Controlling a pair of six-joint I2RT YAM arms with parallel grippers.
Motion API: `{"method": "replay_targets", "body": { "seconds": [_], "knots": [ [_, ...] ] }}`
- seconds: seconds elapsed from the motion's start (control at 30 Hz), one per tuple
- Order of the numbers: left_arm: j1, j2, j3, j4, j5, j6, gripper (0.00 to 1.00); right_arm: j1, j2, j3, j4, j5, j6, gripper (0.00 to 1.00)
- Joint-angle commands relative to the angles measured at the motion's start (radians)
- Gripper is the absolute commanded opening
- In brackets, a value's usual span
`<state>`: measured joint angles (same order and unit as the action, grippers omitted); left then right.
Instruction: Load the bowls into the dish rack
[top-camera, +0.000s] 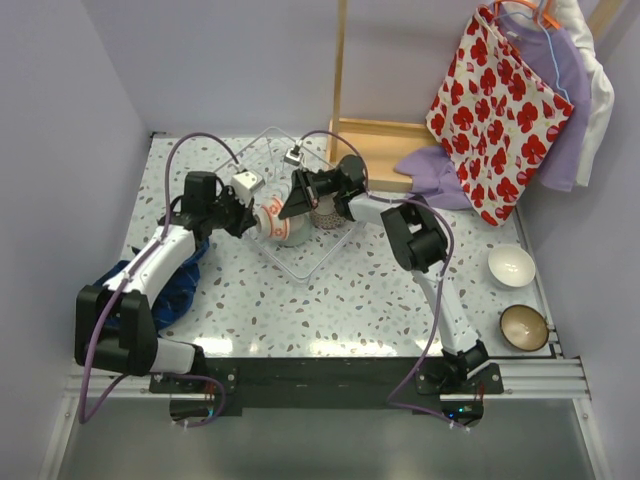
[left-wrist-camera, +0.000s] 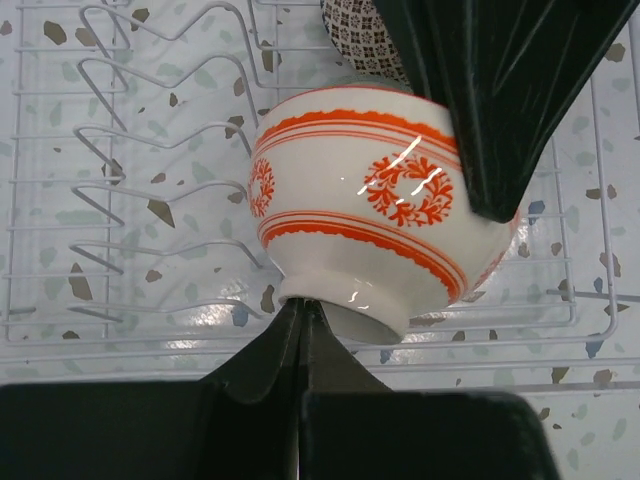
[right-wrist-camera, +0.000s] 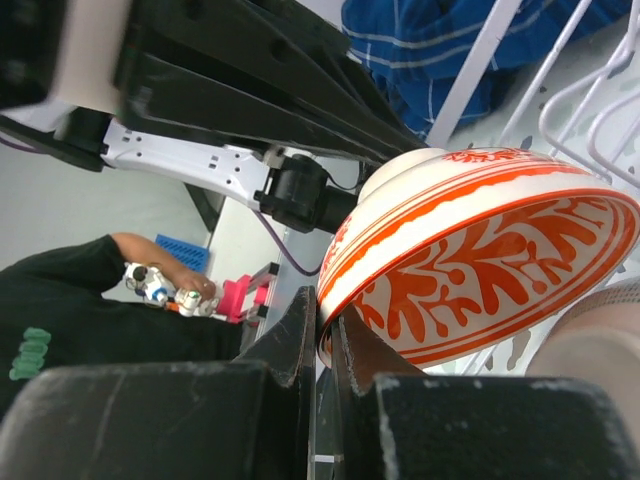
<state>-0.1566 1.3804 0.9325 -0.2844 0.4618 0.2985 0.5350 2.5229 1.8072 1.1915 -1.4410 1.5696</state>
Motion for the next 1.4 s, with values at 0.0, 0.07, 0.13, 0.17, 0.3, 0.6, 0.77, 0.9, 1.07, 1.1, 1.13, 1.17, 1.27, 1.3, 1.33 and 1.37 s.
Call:
{"method": "replay_targets", "body": {
  "seconds": [0.0, 0.07, 0.13, 0.17, 0.3, 0.6, 0.77, 0.9, 1.07, 1.1, 1.13, 1.17, 1.27, 1.3, 1.33, 1.37],
  "knots": [
    [0.002, 0.014, 0.060, 0.097, 0.032, -0.004, 0.00, 0.013, -0.001, 0.063, 0.043, -0.006, -0.011, 0.00],
    [0.002, 0.025, 0.071, 0.099, 0.043, -0.012, 0.00, 0.013, 0.008, 0.070, 0.034, -0.007, -0.017, 0.00],
    [0.002, 0.032, 0.083, 0.094, 0.051, -0.013, 0.00, 0.013, 0.020, 0.075, 0.034, -0.007, -0.020, 0.00],
    [0.002, 0.032, 0.084, 0.093, 0.055, -0.015, 0.00, 0.013, 0.023, 0.078, 0.030, -0.007, -0.023, 0.00],
    [0.000, 0.040, 0.083, 0.083, 0.070, -0.013, 0.00, 0.008, 0.022, 0.095, -0.009, -0.001, -0.062, 0.09],
    [-0.008, 0.046, 0.069, 0.117, 0.084, -0.033, 0.00, -0.001, 0.007, 0.136, -0.210, 0.002, -0.230, 0.25],
    [-0.008, 0.046, 0.065, 0.120, 0.084, -0.029, 0.00, -0.003, -0.004, 0.138, -0.407, 0.033, -0.402, 0.42],
    [-0.008, 0.045, 0.055, 0.117, 0.087, -0.027, 0.00, -0.003, -0.006, 0.126, -0.434, 0.067, -0.447, 0.50],
    [-0.008, 0.052, 0.048, 0.116, 0.103, -0.021, 0.00, 0.003, 0.022, 0.172, -0.501, 0.111, -0.486, 0.54],
    [-0.008, 0.054, 0.046, 0.117, 0.106, -0.021, 0.00, 0.002, 0.027, 0.179, -0.530, 0.138, -0.500, 0.55],
    [-0.008, 0.058, 0.046, 0.119, 0.110, -0.022, 0.00, 0.002, 0.028, 0.190, -0.573, 0.151, -0.538, 0.57],
    [-0.008, 0.062, 0.048, 0.113, 0.115, -0.022, 0.00, 0.003, 0.028, 0.198, -0.613, 0.165, -0.568, 0.58],
    [-0.008, 0.066, 0.057, 0.094, 0.121, -0.009, 0.00, 0.002, 0.020, 0.268, -0.902, 0.243, -0.808, 0.61],
    [-0.008, 0.066, 0.058, 0.091, 0.121, -0.003, 0.00, 0.002, 0.017, 0.288, -0.985, 0.272, -0.882, 0.62],
    [-0.008, 0.059, 0.055, 0.091, 0.118, 0.007, 0.00, 0.002, 0.016, 0.316, -1.079, 0.318, -0.973, 0.63],
    [-0.008, 0.055, 0.055, 0.093, 0.115, 0.011, 0.00, -0.001, 0.011, 0.317, -1.089, 0.332, -0.988, 0.63]
  ]
}}
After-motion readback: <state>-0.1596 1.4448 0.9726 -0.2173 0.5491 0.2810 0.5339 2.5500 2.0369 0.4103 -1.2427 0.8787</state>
